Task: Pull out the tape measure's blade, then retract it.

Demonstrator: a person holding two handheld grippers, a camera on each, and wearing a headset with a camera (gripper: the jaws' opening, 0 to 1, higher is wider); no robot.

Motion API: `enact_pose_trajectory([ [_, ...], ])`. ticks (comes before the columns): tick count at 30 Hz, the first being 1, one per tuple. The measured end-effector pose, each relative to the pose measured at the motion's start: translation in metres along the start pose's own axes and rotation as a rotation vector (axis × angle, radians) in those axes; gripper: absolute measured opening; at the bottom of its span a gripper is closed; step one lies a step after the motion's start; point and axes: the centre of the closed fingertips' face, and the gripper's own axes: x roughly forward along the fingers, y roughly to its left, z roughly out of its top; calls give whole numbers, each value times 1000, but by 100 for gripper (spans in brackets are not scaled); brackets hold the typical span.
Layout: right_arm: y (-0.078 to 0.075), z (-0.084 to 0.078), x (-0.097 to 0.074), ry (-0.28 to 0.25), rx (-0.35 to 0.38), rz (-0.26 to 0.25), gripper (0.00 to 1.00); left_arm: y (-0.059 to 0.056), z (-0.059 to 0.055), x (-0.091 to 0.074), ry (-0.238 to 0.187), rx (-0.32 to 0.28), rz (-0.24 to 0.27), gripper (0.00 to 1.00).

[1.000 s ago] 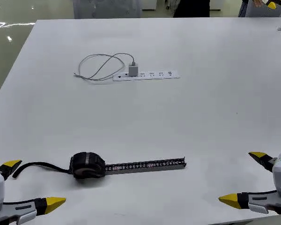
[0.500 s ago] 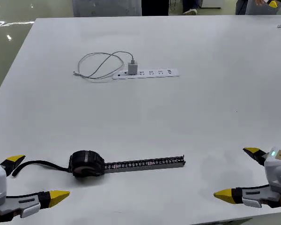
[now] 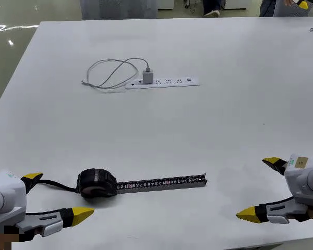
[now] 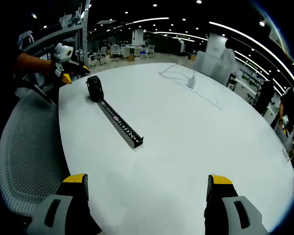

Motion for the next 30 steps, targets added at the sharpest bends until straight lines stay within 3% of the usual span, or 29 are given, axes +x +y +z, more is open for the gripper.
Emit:
enact_pose_trajectory([
  [5,1,10,2,16,-39,26,99,-2,1,7,15,-17,7,99],
  [11,-2,21,3,21,-62,52,99,-9,8,12,-5,-18,-5,99],
  [13,-4,24,4,24,-80,58,99,-6,7,15,11,7,23,99],
  [14,-5,25,5,26,-88,62,99,-3,3,15,40,17,48,99],
  [20,-9,34,13,30,-114,88,99,-12,9,22,31,22,63,99],
  [25,-3,39,19,35,-112,132,99,-13,2,34,52,35,87,99],
  [30,2,40,24,58,-131,168,99,-16,2,43,29,14,94,99],
])
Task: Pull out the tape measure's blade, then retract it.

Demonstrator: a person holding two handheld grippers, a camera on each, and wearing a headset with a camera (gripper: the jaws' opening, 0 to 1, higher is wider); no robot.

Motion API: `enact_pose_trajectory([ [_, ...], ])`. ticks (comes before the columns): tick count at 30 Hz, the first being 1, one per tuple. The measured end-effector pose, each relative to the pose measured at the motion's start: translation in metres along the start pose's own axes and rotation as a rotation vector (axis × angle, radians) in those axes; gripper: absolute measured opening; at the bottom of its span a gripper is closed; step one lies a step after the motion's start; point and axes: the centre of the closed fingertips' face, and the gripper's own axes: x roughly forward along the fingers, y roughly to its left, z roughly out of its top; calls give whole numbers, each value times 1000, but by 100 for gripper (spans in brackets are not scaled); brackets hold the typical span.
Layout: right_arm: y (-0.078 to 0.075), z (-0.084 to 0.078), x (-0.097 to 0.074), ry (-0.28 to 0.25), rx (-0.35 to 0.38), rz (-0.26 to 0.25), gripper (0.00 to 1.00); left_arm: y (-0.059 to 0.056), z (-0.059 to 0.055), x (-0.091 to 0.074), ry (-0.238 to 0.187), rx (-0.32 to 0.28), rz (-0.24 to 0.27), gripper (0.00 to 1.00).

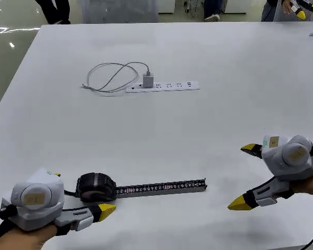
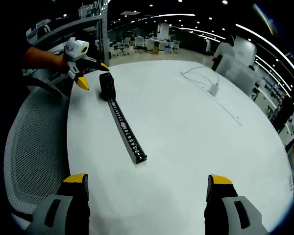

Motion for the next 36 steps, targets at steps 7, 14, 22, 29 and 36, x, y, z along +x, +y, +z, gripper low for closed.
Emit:
enact_pose_trajectory([
  [7,-4,5,10,23,-36,20,99,5,5,8,-23,-73,68,99],
  [14,-9,9,22,54,-91,37,99,8,10,18,-34,-127,137,99],
  [22,-8,10,41,98,-153,75,99,7,2,23,-10,-189,184,99],
  [29,-2,10,60,118,-221,126,99,1,4,28,-74,-217,220,99],
  [36,-2,12,73,133,-235,156,99,1,3,31,-99,-221,247,99],
])
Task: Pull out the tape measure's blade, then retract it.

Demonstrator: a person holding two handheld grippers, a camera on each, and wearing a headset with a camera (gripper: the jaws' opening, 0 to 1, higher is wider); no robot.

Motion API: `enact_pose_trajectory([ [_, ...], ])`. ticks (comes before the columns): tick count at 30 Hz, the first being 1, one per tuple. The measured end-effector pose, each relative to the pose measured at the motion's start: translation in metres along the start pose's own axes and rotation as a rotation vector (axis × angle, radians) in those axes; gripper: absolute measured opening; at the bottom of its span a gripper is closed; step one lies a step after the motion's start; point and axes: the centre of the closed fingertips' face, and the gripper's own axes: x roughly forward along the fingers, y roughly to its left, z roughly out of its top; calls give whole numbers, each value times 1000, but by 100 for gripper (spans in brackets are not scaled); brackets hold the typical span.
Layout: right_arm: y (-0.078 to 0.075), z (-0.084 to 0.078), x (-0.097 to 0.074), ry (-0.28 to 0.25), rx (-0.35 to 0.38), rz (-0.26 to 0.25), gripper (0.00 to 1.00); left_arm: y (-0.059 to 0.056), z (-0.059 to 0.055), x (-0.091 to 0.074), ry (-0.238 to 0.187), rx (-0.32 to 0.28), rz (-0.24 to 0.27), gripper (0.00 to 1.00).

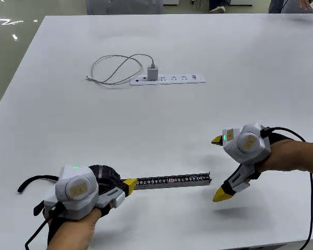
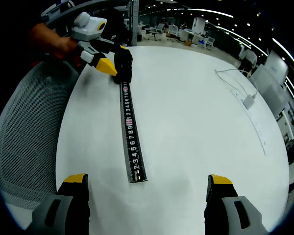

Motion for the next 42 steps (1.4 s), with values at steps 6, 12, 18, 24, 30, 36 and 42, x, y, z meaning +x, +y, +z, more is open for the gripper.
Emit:
enact_pose_trajectory([
  [6,-1,0,6,13,-14,16,99,4,-1,0,-7,-3,18,99],
  [12,-2,-3,9,25,-8,20,92,5,-6,1,9,12,10,99],
  [18,2,-8,12,47,-45,49,78,5,-7,2,-11,43,10,99],
  [24,8,-12,13,59,-77,77,57,5,-6,3,-23,53,9,99],
  [30,12,-12,14,59,-86,101,40,6,-3,4,-34,47,12,99],
  [36,14,-13,16,67,-89,109,30,8,-3,4,-35,46,17,97],
  [42,16,-12,16,65,-99,118,17,9,-1,3,-40,36,22,95],
])
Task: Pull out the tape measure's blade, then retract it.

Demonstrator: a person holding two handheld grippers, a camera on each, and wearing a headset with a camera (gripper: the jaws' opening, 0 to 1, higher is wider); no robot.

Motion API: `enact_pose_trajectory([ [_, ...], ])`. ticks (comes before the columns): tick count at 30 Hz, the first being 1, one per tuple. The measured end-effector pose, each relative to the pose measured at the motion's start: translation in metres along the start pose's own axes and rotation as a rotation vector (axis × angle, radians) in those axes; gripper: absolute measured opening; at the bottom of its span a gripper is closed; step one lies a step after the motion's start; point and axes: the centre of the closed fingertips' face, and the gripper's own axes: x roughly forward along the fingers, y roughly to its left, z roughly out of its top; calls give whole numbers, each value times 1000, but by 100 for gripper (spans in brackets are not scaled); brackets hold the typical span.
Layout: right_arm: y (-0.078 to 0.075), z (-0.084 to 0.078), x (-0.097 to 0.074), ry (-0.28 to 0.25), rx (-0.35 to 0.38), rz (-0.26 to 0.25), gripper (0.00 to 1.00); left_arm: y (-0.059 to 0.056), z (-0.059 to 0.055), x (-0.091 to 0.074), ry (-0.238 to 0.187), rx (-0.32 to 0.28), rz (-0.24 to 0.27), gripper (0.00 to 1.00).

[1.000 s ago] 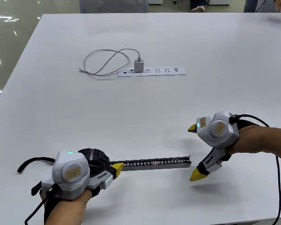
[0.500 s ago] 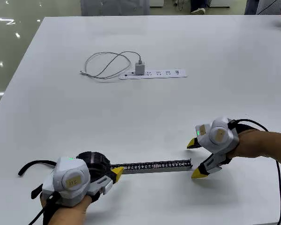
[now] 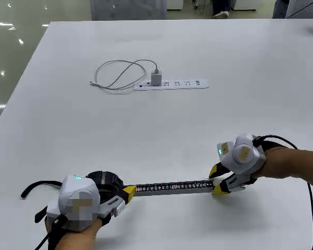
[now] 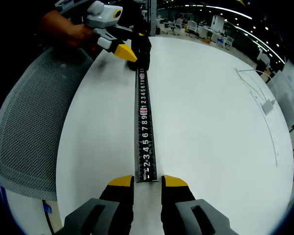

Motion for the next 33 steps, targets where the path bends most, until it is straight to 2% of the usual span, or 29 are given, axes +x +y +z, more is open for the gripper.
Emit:
enact_pose_trajectory([
  [9,-1,2,3,-8,14,9,12,1,0,1,0,-14,11,92],
  [15,-1,2,3,-4,29,-3,11,1,-3,2,11,-30,19,83],
  [21,-2,2,4,28,60,-24,11,-1,-10,4,31,-59,10,71],
  [22,-3,2,4,29,65,-26,11,0,-10,4,30,-55,21,69],
  [25,-3,2,4,29,82,-32,11,2,-9,4,26,-68,38,69],
  [27,-3,2,5,26,87,-35,11,2,-7,5,21,-85,31,67],
  [33,-4,2,5,39,101,-35,11,3,-6,5,19,-85,43,65],
])
